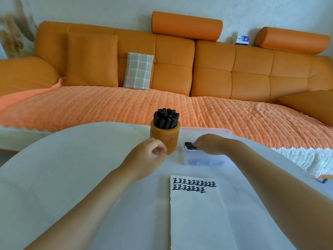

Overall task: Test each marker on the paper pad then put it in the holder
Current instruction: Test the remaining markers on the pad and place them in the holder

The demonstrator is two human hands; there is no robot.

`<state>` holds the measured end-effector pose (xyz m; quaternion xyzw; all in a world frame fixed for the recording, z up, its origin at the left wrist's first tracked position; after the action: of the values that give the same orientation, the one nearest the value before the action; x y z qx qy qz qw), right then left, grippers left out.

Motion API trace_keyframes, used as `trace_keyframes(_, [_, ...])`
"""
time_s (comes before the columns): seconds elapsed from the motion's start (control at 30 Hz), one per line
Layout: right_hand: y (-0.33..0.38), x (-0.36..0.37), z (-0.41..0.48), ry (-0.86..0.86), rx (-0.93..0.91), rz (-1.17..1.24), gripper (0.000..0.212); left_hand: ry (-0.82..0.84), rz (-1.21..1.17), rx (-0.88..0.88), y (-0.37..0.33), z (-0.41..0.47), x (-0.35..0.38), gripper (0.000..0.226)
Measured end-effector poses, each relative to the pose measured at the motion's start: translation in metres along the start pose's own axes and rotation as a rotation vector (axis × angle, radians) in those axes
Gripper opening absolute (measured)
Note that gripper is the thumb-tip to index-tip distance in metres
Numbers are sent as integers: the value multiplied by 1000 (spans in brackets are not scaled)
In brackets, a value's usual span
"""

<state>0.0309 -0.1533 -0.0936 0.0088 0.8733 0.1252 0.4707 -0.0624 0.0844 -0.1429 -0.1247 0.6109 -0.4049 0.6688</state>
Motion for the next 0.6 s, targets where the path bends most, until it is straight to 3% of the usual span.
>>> trace_keyframes(0.13, [-11,10,21,-6,41,-122,35,133,62,-42,15,-14,27,20])
trace_keyframes(0.27, [-13,9,19,1,24,-90,28,129,254,33,21,-15,44,33])
trace_keyframes(0.47, [-9,8,9,81,-38,-172,32,133,273,18,23,-14,46,34])
trace_keyframes(0.6, [-7,4,4,-20,-126,-21,24,146,268,4,21,-14,46,32])
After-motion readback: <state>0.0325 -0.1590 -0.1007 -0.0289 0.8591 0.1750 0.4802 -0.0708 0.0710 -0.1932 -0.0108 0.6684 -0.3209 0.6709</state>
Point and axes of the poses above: each hand's wrist, its own z-axis towards the middle knuckle, its own x-axis out of the palm, y = z × x, the point moved 1 cm from there along z, towards the middle knuckle, and after that the axes turned 12 degrees about y, right-handed, at the moved point
